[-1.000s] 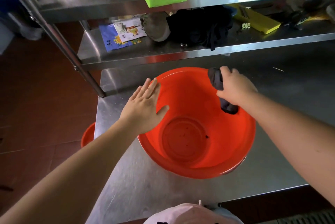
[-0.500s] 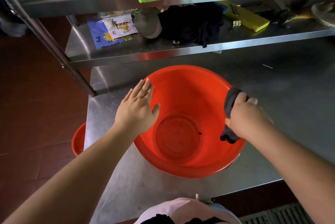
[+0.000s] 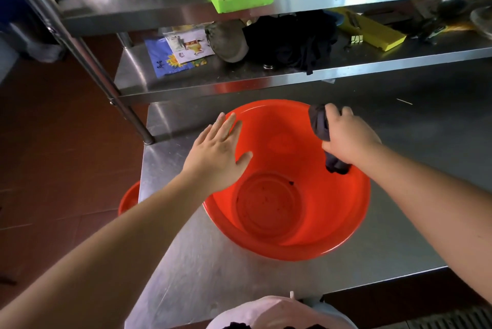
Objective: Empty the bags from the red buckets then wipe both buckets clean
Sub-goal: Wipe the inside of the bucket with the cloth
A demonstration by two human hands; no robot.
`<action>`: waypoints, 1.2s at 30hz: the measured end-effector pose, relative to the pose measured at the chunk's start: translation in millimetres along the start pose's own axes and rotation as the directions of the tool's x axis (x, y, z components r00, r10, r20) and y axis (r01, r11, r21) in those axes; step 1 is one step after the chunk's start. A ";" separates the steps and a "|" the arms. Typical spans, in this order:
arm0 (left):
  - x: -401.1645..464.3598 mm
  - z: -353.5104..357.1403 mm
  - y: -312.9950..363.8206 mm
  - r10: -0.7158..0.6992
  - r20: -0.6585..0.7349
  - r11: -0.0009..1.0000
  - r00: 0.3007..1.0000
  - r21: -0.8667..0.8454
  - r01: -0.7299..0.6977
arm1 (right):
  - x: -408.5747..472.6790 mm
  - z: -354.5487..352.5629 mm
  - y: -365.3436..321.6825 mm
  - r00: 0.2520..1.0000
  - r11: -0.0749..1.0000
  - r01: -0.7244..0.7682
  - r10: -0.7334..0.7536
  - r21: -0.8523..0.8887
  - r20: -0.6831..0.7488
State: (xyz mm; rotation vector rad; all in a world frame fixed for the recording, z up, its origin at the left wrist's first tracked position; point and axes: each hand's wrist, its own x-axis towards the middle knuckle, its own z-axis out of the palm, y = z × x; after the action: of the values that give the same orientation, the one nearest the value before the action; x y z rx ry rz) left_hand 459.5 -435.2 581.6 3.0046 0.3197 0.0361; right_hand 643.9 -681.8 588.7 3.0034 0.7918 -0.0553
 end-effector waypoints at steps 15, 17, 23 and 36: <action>-1.5 16.8 0.4 -0.067 -0.038 0.998 0.997 0.016 0.068 | -92.4 9.1 8.2 0.944 0.899 -0.331 0.316 0.287 0.099; -0.9 17.9 2.2 -0.060 -0.046 0.998 0.997 -0.008 0.060 | -118.4 15.3 5.9 0.936 0.900 -0.351 0.343 0.257 0.077; -6.6 20.7 6.0 -0.088 -0.060 0.996 0.994 -0.027 0.087 | -104.7 20.2 9.6 0.941 0.873 -0.321 0.336 0.367 0.022; -17.9 3.9 5.3 -0.215 -0.065 0.926 0.974 -0.331 0.183 | -82.9 1.9 21.0 0.959 0.764 0.037 0.154 0.644 -0.238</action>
State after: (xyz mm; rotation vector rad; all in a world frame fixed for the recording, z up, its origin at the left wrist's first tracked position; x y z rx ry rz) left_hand 443.3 -444.6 578.2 2.6354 0.5687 0.2010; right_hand 582.2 -740.9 590.9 3.7618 0.8330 0.1324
